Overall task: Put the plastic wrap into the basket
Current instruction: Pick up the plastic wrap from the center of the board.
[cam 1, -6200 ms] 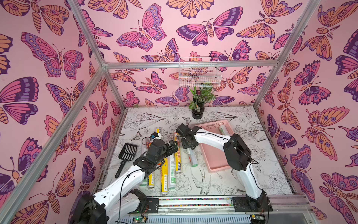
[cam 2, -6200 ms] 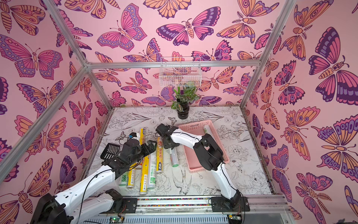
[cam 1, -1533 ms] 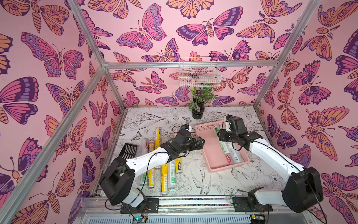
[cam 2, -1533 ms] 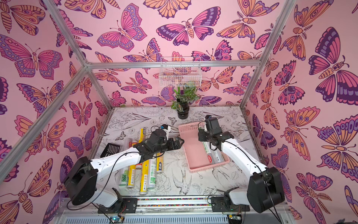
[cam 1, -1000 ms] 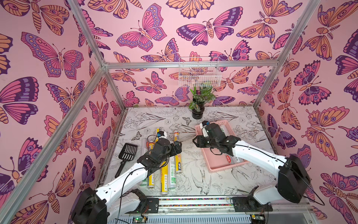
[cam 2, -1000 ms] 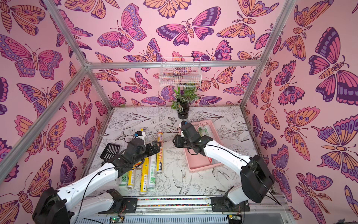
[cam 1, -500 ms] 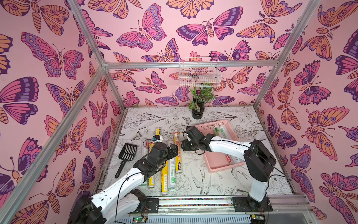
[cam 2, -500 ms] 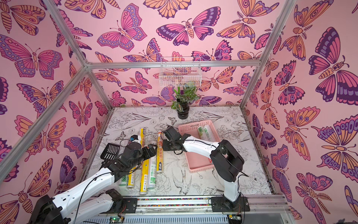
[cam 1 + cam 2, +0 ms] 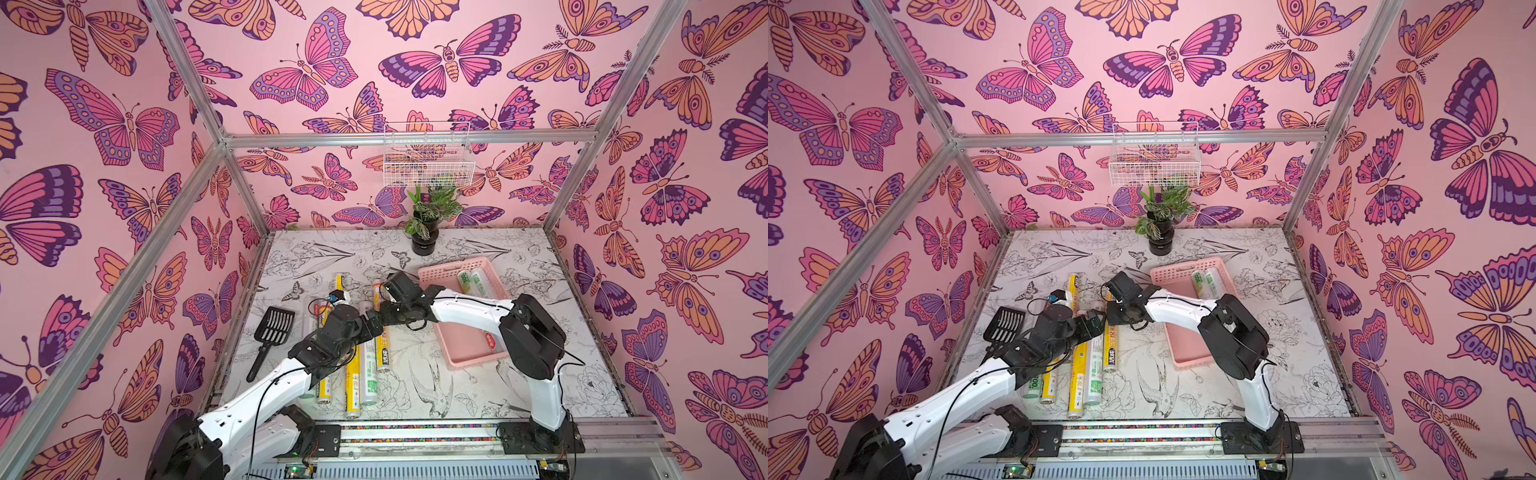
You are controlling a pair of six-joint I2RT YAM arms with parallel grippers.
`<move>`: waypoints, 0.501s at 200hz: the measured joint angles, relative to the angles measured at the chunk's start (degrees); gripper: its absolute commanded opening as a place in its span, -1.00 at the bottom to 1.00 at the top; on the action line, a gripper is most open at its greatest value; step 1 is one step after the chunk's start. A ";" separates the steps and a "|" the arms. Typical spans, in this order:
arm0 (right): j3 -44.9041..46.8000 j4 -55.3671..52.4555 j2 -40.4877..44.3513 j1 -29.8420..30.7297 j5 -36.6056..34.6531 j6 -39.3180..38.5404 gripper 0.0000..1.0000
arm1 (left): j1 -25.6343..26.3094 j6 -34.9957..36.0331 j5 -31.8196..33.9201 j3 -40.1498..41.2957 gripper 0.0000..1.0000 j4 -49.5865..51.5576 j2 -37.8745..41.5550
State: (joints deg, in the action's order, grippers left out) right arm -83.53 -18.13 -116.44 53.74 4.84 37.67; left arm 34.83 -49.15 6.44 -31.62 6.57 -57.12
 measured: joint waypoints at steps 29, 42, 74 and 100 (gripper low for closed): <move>-2.05 -0.33 -2.05 0.00 -0.07 0.00 0.03 | 0.00 0.00 0.00 0.00 0.93 0.02 0.00; -2.80 -0.61 -2.91 0.00 0.00 -0.02 0.02 | 0.00 0.00 0.00 0.00 0.93 0.04 0.00; -4.92 -2.51 -4.98 0.00 -0.31 -0.20 -0.02 | 0.00 0.00 0.02 0.00 0.94 0.81 0.02; -5.73 -4.57 -5.84 0.04 -1.55 -0.50 -0.06 | 0.00 0.02 0.00 -0.02 0.94 1.03 0.02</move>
State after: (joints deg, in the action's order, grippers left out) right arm -89.25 -22.70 -122.28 53.78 3.29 37.17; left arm 34.83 -49.12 6.44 -31.64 7.60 -57.10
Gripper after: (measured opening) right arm 0.482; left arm 0.967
